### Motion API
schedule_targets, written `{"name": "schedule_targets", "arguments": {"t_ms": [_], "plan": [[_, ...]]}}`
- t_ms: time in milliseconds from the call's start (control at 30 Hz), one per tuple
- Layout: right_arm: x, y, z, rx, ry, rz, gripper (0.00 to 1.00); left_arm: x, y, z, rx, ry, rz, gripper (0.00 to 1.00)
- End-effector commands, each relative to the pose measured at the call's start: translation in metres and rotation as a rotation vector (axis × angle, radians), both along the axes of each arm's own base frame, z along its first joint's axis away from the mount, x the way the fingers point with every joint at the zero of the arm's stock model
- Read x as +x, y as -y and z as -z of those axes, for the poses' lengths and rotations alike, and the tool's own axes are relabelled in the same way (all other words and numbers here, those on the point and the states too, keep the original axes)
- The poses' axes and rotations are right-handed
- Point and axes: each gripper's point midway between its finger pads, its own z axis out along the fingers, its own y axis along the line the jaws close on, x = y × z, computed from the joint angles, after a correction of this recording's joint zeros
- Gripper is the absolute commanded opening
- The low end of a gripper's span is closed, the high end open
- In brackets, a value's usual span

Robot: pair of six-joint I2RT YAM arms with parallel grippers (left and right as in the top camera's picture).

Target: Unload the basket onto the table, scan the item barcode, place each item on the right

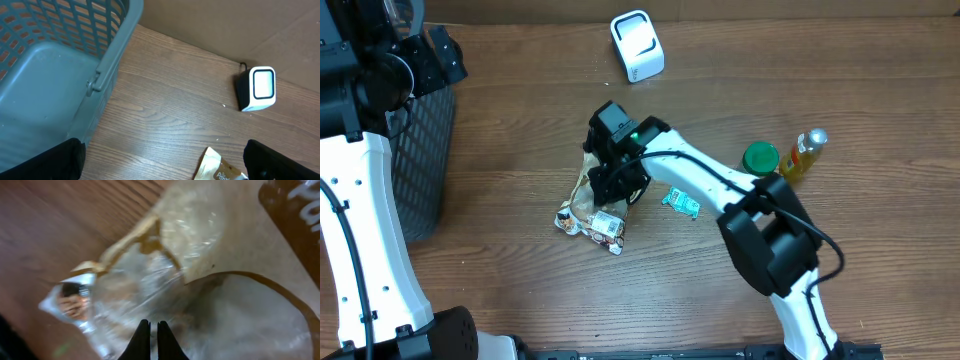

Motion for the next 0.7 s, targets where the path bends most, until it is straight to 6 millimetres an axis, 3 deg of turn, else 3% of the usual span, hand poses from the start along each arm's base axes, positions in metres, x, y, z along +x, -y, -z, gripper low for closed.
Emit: {"name": "schedule_targets", "arguments": {"t_ms": [0,133,267,333,467,600,633,667], "plan": [[0.013,0.016,0.025,-0.108,0.041,0.028,0.04,0.002,0.001,-0.009,0.013,0.022,0.017,1.0],[0.027,0.039,0.031,-0.21,0.085,0.082,0.04,0.002,0.001,-0.009,0.013,0.022,0.017,1.0],[0.035,0.049,0.027,-0.222,0.08,0.122,0.04,0.002,0.001,-0.009,0.013,0.022,0.017,1.0],[0.042,0.052,0.019,-0.222,0.08,0.136,0.05,0.002,0.001,-0.009,0.013,0.022,0.017,1.0],[0.061,0.061,-0.016,-0.21,0.092,0.177,0.05,0.002,0.001,-0.009,0.013,0.022,0.017,1.0],[0.077,0.074,-0.049,-0.201,0.101,0.219,0.19,0.002,0.001,-0.009,0.013,0.022,0.017,1.0],[0.08,0.078,-0.054,-0.202,0.099,0.229,0.27,0.002,0.001,-0.009,0.013,0.022,0.017,1.0],[0.082,0.084,-0.058,-0.206,0.094,0.241,0.41,0.002,0.001,-0.009,0.013,0.022,0.017,1.0]]}}
